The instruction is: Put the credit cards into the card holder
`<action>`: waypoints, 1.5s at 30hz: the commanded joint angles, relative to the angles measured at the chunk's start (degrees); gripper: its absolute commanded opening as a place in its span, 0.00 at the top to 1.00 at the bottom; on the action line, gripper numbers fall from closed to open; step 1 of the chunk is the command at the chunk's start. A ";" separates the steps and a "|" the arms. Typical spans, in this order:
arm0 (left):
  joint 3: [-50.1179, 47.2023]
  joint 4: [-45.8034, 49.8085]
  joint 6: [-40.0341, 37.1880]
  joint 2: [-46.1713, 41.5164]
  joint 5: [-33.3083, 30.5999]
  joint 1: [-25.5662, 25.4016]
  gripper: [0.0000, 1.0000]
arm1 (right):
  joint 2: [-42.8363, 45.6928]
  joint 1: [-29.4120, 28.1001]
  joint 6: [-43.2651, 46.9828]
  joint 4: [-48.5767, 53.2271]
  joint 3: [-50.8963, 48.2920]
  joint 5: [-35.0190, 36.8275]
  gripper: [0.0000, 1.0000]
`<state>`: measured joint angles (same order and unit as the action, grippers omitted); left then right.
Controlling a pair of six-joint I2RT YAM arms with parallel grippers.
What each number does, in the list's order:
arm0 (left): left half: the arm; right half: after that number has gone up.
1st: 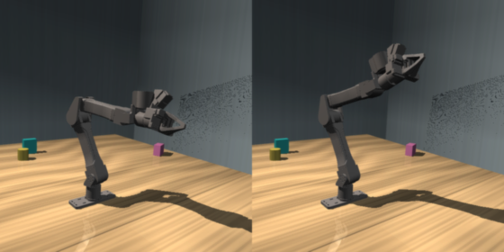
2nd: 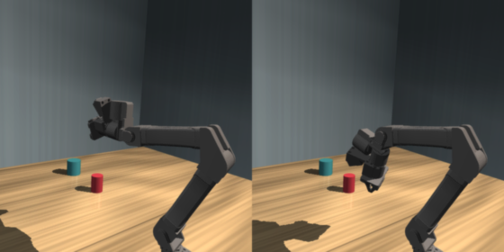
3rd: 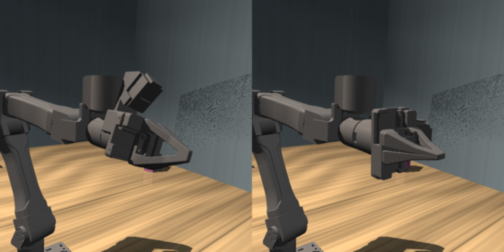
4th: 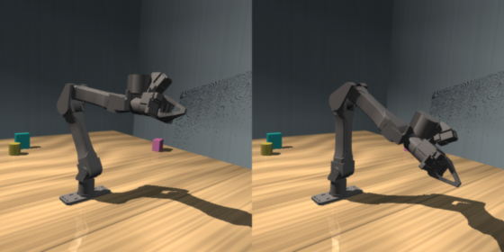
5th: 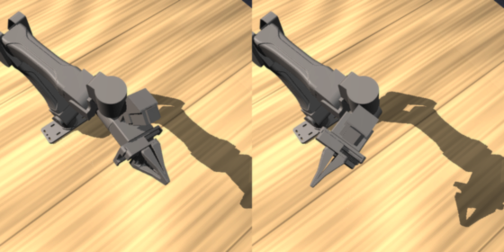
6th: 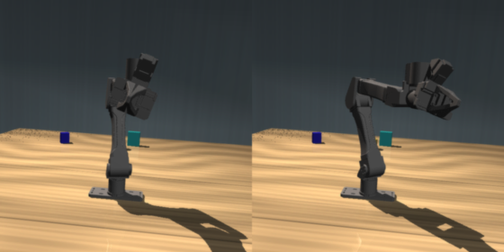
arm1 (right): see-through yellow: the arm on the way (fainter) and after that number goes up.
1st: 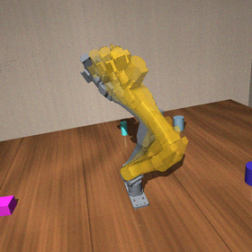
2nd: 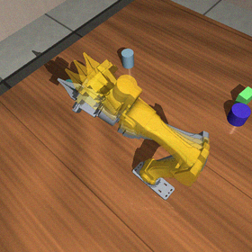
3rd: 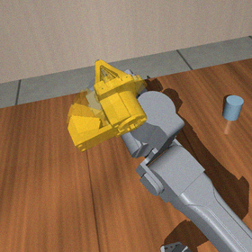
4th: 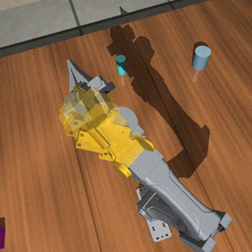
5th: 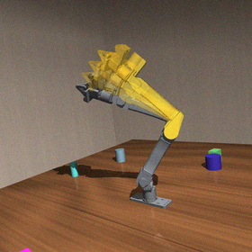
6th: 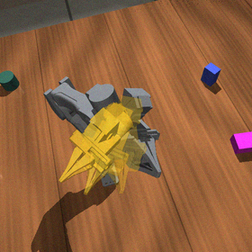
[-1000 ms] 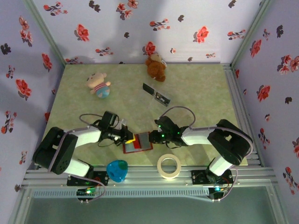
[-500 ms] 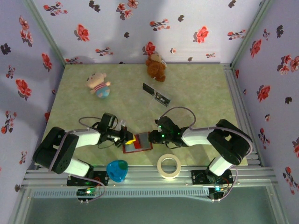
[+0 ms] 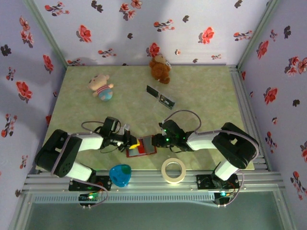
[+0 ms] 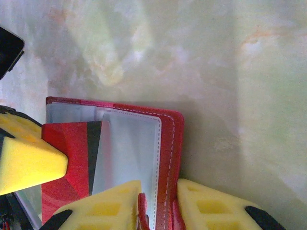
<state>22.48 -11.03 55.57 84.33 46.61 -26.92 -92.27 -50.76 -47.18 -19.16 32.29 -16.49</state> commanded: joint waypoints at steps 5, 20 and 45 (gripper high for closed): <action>-0.07 3.38 -1.28 1.30 0.85 0.37 1.00 | -2.50 -0.61 -0.68 -3.74 -0.65 -0.21 0.75; 1.36 7.78 -2.82 0.45 0.32 0.31 1.00 | -2.10 -0.73 -0.37 -5.36 -1.71 0.23 0.74; 7.13 16.77 -7.50 1.37 -7.11 0.33 0.78 | 0.17 -1.77 0.67 -3.78 -2.32 1.39 0.69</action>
<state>29.10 -2.35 50.85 87.02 45.32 -26.94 -92.40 -51.51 -47.05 -23.35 31.03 -16.12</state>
